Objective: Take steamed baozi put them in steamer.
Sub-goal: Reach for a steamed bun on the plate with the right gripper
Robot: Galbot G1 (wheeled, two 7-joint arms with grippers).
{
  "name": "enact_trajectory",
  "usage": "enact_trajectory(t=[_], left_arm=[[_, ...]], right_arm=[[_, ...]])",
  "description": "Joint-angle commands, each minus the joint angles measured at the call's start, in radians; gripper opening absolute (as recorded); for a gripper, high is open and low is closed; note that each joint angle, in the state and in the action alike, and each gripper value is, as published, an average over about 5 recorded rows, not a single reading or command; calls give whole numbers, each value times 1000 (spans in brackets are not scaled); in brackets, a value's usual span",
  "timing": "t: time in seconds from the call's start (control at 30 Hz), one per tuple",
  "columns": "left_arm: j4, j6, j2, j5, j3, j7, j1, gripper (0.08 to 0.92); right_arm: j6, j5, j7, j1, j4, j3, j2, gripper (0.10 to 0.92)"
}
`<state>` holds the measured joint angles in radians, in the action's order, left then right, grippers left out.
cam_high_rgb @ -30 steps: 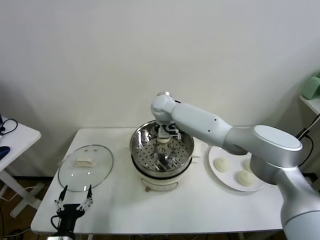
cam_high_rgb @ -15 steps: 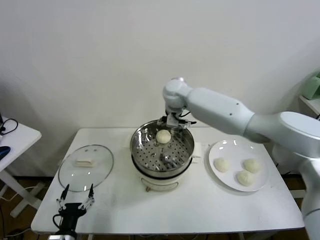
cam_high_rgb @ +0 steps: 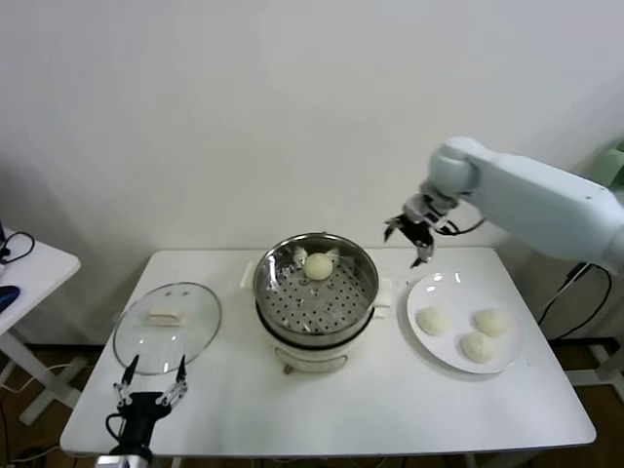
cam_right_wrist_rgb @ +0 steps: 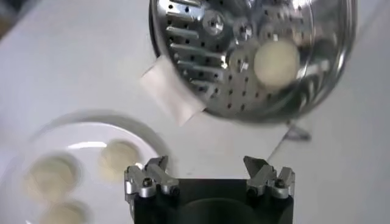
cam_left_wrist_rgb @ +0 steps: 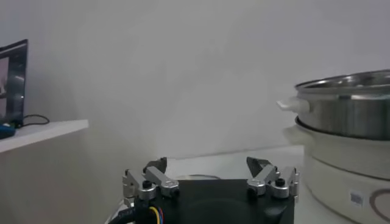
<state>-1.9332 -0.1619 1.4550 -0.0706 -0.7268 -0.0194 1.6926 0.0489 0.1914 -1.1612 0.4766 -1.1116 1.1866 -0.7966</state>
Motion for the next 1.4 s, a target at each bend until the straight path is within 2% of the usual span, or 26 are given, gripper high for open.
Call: enact_trajectory(t=[0.03,0.2,0.87,1.4], left_arm=[[-4,0,3,-2,1,19,-11,823],[-12,1,5,3,0,18,-7,823],[7,3,10,5,-12,21,1,823],[20,3,10,3,-15,22,1,823]], right_arm=[[-140,105,45,-186,93,-91,159,823],[-120,39,50,-285,168,-156,105,823],[-55,-55,48,-419,381,-238,-125,823],[-56,-60,29,-418,418,-244,-163,823]])
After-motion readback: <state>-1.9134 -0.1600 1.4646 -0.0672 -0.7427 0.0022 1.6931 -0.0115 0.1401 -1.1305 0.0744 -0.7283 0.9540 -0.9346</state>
